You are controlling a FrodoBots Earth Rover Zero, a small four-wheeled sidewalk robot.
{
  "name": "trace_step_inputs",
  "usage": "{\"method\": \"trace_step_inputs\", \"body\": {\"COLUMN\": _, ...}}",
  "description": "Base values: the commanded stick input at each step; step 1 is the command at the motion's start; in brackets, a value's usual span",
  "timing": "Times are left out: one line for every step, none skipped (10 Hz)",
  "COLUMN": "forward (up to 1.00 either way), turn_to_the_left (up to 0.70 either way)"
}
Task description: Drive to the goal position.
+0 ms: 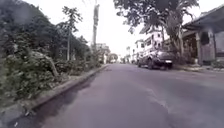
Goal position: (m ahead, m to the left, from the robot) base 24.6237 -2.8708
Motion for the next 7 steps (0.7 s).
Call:
{"method": "trace_step_inputs", "body": {"forward": 1.0, "turn_to_the_left": 0.0}}
{"method": "trace_step_inputs", "body": {"forward": 1.0, "turn_to_the_left": -0.03}}
{"method": "trace_step_inputs", "body": {"forward": 1.0, "turn_to_the_left": -0.19}}
{"method": "trace_step_inputs", "body": {"forward": 1.0, "turn_to_the_left": -0.35}}
{"method": "trace_step_inputs", "body": {"forward": 1.0, "turn_to_the_left": -0.4}}
{"method": "trace_step_inputs", "body": {"forward": 1.0, "turn_to_the_left": -0.4}}
{"method": "trace_step_inputs", "body": {"forward": 1.0, "turn_to_the_left": -0.4}}
